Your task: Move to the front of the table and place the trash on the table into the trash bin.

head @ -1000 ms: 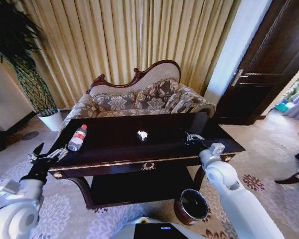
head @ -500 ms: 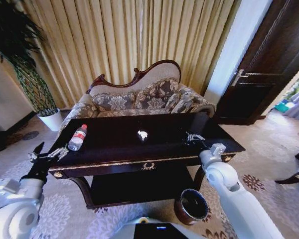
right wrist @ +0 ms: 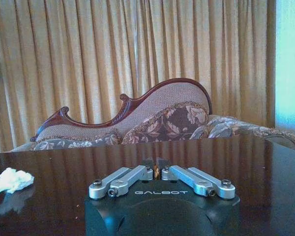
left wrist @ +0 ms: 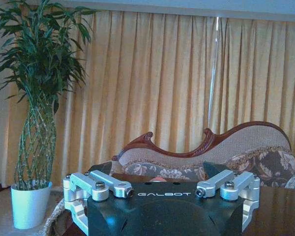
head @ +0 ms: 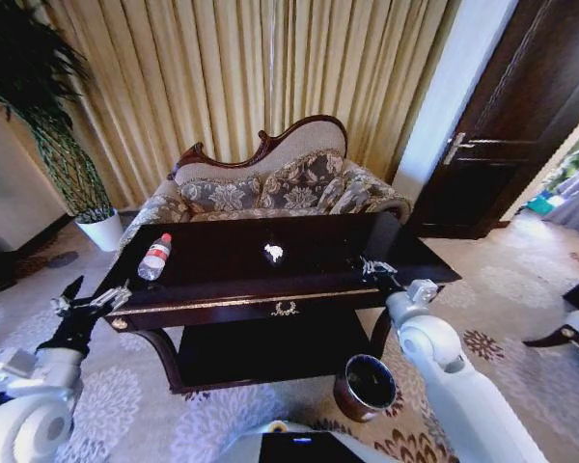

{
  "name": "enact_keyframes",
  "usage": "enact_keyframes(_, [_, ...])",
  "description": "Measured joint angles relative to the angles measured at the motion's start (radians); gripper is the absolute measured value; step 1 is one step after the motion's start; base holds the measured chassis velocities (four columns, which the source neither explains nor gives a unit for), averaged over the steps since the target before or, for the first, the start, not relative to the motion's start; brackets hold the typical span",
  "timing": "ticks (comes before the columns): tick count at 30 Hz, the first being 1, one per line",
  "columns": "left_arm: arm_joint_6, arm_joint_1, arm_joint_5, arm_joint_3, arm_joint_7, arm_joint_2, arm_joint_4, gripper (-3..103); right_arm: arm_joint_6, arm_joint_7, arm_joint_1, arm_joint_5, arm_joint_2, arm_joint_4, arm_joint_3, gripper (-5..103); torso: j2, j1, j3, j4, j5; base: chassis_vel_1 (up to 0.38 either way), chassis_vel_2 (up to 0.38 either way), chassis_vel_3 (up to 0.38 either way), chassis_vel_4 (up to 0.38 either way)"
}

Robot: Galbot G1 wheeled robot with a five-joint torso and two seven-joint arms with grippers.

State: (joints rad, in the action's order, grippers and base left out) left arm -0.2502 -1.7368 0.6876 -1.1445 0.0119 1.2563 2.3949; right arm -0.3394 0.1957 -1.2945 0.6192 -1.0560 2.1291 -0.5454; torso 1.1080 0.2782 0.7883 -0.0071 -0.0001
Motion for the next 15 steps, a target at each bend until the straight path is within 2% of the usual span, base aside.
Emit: enact_keyframes(15, [0.001,-0.001,0.004,-0.003,0.001,-0.002,0.002,100,0.006,-0.001,0.009,-0.001,0.002,-0.006,0.002,3,0.000,0.000,0.000,0.0001,0.0000,0.081,-0.076,-0.082,0.077])
